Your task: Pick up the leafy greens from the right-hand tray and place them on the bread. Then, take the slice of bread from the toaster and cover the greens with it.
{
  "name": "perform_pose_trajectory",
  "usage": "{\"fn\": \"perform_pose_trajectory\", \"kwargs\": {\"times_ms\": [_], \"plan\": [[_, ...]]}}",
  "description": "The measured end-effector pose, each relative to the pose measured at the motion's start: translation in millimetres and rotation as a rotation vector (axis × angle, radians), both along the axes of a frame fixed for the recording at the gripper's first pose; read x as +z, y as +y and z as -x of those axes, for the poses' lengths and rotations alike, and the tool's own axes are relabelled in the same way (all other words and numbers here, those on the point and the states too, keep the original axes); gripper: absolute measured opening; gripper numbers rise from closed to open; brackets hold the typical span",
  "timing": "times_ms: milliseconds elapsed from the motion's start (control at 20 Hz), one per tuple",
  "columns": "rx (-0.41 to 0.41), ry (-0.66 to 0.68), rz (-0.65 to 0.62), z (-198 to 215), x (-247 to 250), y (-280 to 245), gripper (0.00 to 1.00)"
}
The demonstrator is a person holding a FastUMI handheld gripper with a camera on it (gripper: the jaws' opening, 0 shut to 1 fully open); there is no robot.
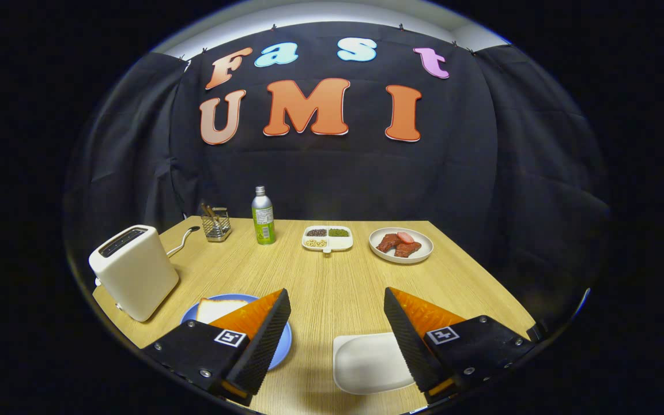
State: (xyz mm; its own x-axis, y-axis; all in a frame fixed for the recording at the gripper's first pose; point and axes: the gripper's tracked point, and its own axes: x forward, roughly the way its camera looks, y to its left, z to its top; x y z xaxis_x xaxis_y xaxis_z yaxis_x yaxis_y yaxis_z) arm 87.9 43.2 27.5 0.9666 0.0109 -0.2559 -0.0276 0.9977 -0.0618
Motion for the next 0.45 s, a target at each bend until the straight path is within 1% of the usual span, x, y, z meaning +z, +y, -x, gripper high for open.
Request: {"fn": "perform_pose_trajectory", "kwargs": {"times_ms": [450], "plan": [[-0.003,-0.008,-0.005,3.9,4.3,3.1,0.98]]}}
